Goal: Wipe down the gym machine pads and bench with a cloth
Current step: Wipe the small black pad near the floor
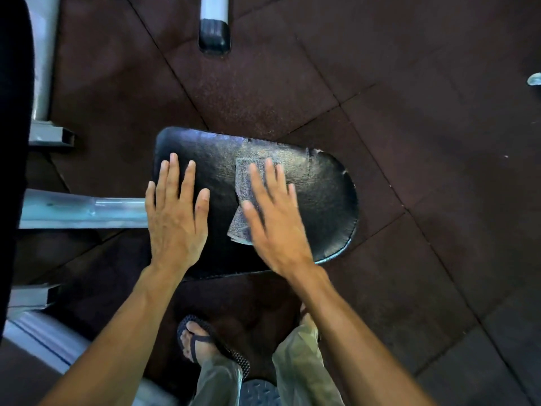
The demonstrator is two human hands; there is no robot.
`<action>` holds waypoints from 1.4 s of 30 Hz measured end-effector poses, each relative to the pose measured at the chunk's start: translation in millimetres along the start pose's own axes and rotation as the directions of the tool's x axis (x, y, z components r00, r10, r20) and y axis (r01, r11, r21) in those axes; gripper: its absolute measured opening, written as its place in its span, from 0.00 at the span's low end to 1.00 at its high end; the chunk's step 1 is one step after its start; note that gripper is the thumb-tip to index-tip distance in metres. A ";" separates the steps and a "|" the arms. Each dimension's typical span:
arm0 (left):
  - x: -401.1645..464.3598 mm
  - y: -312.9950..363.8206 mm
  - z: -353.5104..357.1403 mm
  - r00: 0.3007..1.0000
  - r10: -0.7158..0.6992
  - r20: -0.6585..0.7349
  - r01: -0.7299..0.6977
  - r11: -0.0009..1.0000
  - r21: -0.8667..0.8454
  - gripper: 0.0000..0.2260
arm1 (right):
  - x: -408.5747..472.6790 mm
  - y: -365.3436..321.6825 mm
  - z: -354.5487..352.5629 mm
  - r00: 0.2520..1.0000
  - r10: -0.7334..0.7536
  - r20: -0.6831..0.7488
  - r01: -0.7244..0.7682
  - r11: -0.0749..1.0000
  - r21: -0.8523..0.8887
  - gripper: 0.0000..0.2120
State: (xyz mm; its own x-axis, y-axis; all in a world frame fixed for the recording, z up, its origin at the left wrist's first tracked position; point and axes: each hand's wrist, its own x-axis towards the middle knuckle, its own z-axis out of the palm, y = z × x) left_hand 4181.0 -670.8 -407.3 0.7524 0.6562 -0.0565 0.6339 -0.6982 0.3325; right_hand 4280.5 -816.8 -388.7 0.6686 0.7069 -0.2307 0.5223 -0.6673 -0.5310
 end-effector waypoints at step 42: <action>-44.4 4.2 -5.5 0.913 0.299 0.278 -0.354 0.919 0.173 0.25 | -12.9 75.3 -15.2 0.969 0.095 -0.230 -0.178 0.910 -0.374 0.27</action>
State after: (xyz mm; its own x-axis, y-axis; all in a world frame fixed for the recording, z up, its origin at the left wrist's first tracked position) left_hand 4149.3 -701.3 -398.2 0.9261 0.3106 -0.2141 0.3473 -0.9236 0.1624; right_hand 4319.2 -879.7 -413.3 0.8189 0.5673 -0.0865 0.5542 -0.8209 -0.1378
